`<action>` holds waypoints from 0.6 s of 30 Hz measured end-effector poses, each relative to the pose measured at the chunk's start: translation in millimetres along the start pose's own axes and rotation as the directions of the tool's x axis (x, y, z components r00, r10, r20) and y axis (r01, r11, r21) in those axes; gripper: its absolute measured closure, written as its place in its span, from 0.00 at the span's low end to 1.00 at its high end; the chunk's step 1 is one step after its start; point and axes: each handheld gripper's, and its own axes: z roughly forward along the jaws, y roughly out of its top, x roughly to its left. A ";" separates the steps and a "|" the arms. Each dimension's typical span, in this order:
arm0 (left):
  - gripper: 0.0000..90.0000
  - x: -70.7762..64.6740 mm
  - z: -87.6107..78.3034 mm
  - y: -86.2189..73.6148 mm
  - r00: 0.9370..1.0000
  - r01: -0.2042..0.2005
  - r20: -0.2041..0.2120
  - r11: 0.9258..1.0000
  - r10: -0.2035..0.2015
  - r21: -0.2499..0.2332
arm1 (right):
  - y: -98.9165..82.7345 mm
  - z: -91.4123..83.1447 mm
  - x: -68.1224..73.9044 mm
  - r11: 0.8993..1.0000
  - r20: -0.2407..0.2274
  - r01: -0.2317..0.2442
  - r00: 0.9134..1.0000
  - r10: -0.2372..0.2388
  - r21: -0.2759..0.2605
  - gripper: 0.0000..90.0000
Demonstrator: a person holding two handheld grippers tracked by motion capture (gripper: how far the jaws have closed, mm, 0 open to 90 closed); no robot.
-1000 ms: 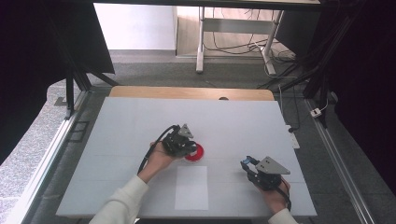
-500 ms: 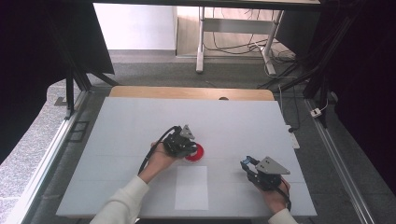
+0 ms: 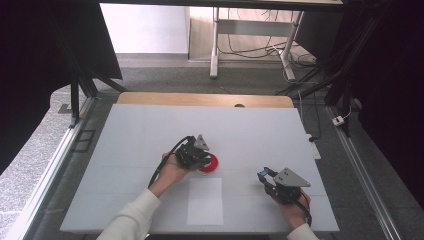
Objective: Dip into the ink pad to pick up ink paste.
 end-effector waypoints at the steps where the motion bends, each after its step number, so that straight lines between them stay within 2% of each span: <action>1: 0.84 0.1 0.0 0.0 1.000 0.000 0.000 1.000 0.000 0.000 | -0.1 0.1 0.1 1.000 -0.001 -0.001 1.000 0.001 -0.003 0.72; 14: 0.84 2.8 -4.1 0.2 1.000 0.026 0.015 1.000 -0.026 -0.016 | -0.2 0.5 -0.4 1.000 -0.001 0.001 1.000 -0.001 0.001 0.72; 18: 0.84 1.7 -6.3 1.3 1.000 0.023 0.022 0.999 -0.022 -0.032 | -0.1 0.4 -0.2 1.000 0.000 0.004 1.000 -0.004 0.000 0.71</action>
